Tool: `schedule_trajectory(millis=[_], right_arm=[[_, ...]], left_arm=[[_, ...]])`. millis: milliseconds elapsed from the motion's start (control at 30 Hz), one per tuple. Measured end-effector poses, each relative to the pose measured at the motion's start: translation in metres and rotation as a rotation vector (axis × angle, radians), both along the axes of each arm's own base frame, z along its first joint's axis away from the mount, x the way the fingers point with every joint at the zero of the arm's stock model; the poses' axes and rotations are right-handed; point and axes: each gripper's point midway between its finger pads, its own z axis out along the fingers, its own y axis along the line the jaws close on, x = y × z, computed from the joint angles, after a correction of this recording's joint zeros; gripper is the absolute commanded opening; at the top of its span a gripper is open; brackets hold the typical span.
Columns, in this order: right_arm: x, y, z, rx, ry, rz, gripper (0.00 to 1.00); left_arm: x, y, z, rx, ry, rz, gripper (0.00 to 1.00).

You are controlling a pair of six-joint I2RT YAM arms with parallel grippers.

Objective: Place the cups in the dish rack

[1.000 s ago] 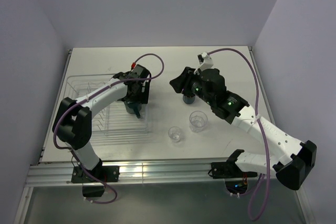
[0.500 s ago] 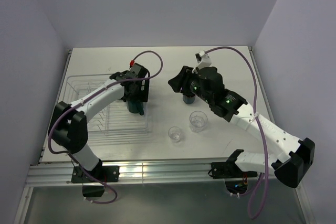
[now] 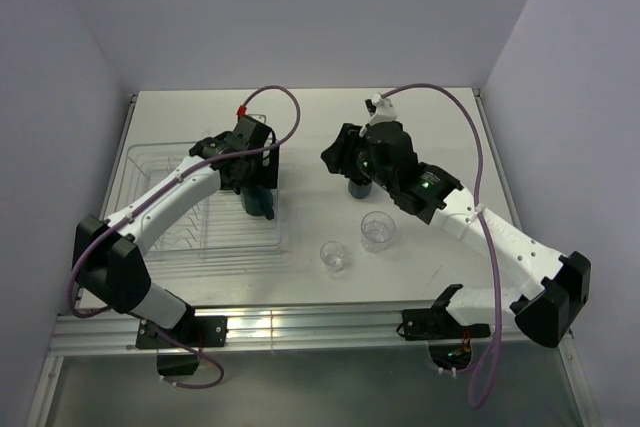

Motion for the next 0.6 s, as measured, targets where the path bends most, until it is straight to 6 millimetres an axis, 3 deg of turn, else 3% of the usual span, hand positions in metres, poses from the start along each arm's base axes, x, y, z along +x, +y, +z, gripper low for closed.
schedule_trajectory(millis=[167, 433, 600], right_arm=[[0.004, -0.004, -0.009, -0.042, 0.018, -0.025, 0.51], [0.019, -0.023, -0.027, -0.192, 0.054, -0.129, 0.52], [0.032, -0.035, -0.066, -0.335, 0.124, -0.191, 0.48]], left_arm=[[0.005, -0.001, 0.017, -0.017, -0.04, 0.008, 0.95], [0.006, -0.001, 0.018, -0.025, -0.046, 0.025, 0.94], [0.006, -0.001, 0.025, -0.039, -0.063, 0.031, 0.94]])
